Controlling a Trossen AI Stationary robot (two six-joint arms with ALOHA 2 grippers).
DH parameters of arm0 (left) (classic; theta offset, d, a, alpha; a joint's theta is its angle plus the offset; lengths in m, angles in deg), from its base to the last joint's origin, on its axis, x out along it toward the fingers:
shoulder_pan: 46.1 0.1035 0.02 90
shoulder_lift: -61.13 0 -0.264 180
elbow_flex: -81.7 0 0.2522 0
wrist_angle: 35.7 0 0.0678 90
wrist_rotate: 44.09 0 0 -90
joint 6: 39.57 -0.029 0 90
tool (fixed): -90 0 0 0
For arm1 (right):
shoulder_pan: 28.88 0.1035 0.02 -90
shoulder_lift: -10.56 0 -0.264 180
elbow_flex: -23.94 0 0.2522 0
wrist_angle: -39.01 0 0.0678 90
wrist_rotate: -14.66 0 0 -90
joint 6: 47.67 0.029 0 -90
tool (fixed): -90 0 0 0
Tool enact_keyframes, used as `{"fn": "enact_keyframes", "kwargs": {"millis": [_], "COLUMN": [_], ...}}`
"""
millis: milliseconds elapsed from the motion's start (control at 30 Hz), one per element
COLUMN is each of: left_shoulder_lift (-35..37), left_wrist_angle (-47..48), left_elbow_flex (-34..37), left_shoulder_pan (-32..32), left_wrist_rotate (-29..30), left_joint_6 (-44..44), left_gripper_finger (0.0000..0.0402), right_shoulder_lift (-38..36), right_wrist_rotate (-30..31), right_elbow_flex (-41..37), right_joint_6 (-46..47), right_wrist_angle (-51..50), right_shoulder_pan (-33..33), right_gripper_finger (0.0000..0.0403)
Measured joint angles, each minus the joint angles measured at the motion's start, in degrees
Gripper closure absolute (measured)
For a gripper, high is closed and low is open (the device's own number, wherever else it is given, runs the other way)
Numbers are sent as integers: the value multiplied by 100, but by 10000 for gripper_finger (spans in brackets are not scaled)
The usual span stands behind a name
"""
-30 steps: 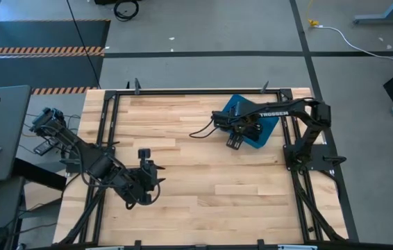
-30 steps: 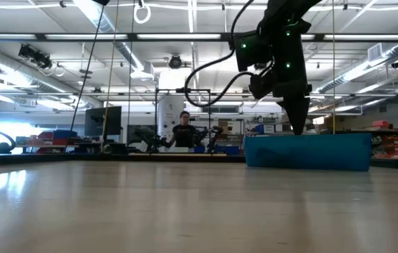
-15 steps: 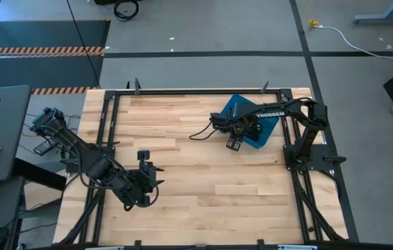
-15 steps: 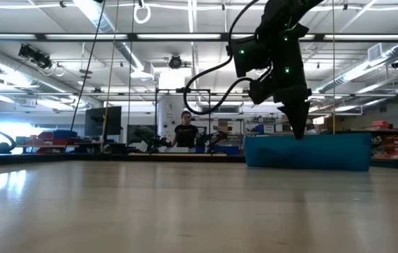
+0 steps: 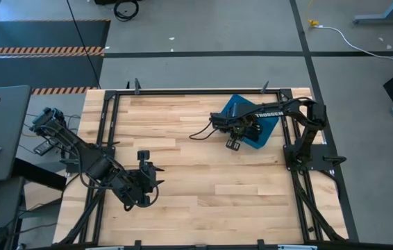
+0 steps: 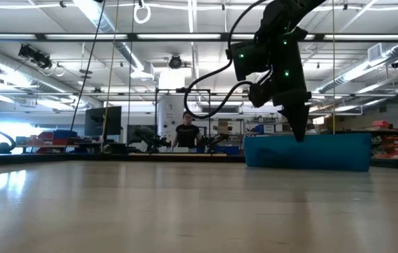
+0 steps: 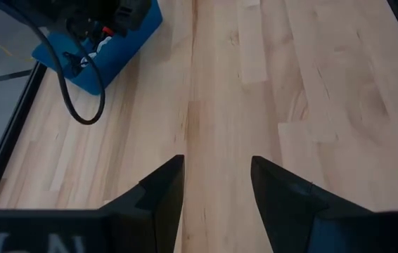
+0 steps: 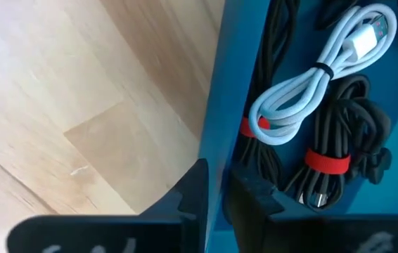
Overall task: Pick and place USB-C Cables
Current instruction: Move the blue bin to the center of the table
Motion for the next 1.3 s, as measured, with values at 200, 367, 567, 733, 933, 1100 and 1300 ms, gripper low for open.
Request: {"fn": "enact_keyframes", "kwargs": {"millis": [200, 367, 567, 733, 933, 1100, 1300], "left_shoulder_lift": [0, 0, 0, 0, 0, 0, 0], "left_wrist_angle": [0, 0, 2, 0, -3, -1, -2], "left_elbow_flex": [0, 0, 0, 0, 0, 0, 0], "left_shoulder_pan": [0, 0, -2, -31, -33, -33, -33], "left_wrist_rotate": [0, 0, 0, 0, 0, 0, 0], "left_joint_6": [2, 4, 87, 80, 104, 136, 146], "left_gripper_finger": [230, 230, 230, 230, 230, 230, 230], "right_shoulder_lift": [0, 0, -51, -53, -60, -40, 11], "right_wrist_rotate": [-70, -87, -295, -235, -198, -192, -342], "right_elbow_flex": [-15, -21, -390, -495, -506, -419, -4], "right_joint_6": [-17, -17, -7, -60, -291, -327, -473], "right_wrist_angle": [171, 247, 703, 768, 774, 718, 833], "right_shoulder_pan": [-71, -73, -70, -62, -64, 7, 432], "right_gripper_finger": [347, 359, 386, 393, 396, 398, 399]}}
